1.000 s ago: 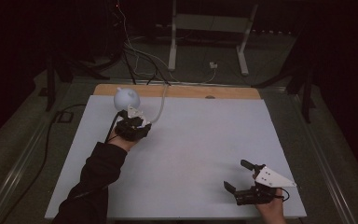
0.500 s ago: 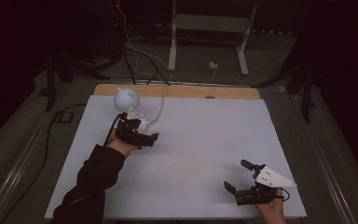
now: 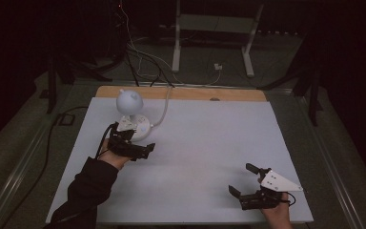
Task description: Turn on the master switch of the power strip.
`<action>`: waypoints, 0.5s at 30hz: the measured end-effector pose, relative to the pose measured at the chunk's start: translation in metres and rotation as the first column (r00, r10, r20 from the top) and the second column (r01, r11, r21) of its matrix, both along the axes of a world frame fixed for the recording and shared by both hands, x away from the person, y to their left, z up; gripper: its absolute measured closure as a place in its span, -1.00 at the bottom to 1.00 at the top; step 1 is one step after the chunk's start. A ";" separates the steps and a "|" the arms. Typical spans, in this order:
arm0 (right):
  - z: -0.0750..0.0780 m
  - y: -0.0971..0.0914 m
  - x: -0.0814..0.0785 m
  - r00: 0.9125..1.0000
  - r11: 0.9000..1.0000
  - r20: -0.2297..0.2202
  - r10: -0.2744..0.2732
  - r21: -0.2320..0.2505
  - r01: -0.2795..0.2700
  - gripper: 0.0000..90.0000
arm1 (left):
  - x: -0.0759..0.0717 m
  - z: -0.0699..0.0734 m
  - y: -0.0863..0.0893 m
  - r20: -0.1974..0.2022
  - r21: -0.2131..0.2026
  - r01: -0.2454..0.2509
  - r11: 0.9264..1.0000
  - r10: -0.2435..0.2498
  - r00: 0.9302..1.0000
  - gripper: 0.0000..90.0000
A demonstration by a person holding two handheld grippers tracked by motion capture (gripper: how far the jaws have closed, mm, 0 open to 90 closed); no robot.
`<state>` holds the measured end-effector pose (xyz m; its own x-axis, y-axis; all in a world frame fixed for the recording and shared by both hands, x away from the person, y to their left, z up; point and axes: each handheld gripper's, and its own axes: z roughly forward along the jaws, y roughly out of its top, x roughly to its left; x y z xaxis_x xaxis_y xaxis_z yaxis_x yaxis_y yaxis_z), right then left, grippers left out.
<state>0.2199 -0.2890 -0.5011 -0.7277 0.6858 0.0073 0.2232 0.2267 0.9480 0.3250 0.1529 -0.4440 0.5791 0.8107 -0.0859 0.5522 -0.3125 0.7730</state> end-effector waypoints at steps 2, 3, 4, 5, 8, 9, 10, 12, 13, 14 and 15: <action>0.000 0.000 0.000 1.000 1.000 0.000 -0.001 -0.001 0.001 -1.00 | -0.005 -0.001 0.004 0.005 0.006 -0.001 1.000 0.001 1.000 -1.00; 0.000 0.000 0.000 1.000 1.000 0.000 -0.001 -0.002 0.001 -1.00 | -0.006 -0.001 0.005 0.006 0.011 0.002 1.000 -0.002 1.000 -1.00; 0.000 0.000 0.000 1.000 1.000 0.001 0.000 -0.002 0.000 -1.00 | -0.008 -0.002 0.006 0.008 0.022 0.001 1.000 -0.001 1.000 -1.00; 0.000 0.000 0.000 1.000 1.000 -0.001 0.000 -0.003 0.000 -1.00 | -0.011 -0.003 0.008 0.010 0.021 0.007 1.000 -0.008 1.000 -1.00; 0.000 0.001 0.000 1.000 1.000 0.000 0.002 -0.002 -0.002 -1.00 | -0.017 -0.007 0.011 0.012 0.019 0.011 1.000 -0.011 1.000 -1.00; 0.000 0.001 0.000 1.000 1.000 -0.002 0.002 -0.002 -0.002 -1.00 | -0.019 -0.009 0.012 0.015 0.024 0.008 1.000 -0.008 1.000 -1.00; 0.000 0.001 0.000 1.000 1.000 -0.003 0.003 -0.002 -0.003 -1.00 | -0.022 -0.011 0.012 0.015 0.025 0.010 1.000 -0.011 1.000 -1.00; 0.000 0.002 0.000 1.000 1.000 -0.004 0.003 -0.005 -0.003 -1.00 | -0.026 -0.014 0.014 0.014 0.029 0.010 1.000 -0.011 1.000 -1.00; -0.001 0.002 0.000 1.000 1.000 -0.005 0.003 -0.005 -0.003 -1.00 | -0.029 -0.016 0.014 0.013 0.027 0.012 1.000 -0.012 1.000 -1.00; 0.000 0.002 0.000 1.000 1.000 -0.005 0.003 -0.004 -0.003 -1.00 | -0.031 -0.017 0.015 0.008 0.024 0.015 1.000 -0.015 1.000 -1.00; 0.000 0.002 0.000 1.000 1.000 -0.005 0.003 -0.004 -0.003 -1.00 | -0.033 -0.019 0.016 0.010 0.029 0.013 1.000 -0.013 1.000 -1.00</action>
<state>0.2195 -0.2875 -0.5015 -0.7298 0.6836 0.0083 0.2274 0.2313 0.9459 0.2920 0.1689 -0.4630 0.5901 0.8053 -0.0572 0.5404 -0.3414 0.7691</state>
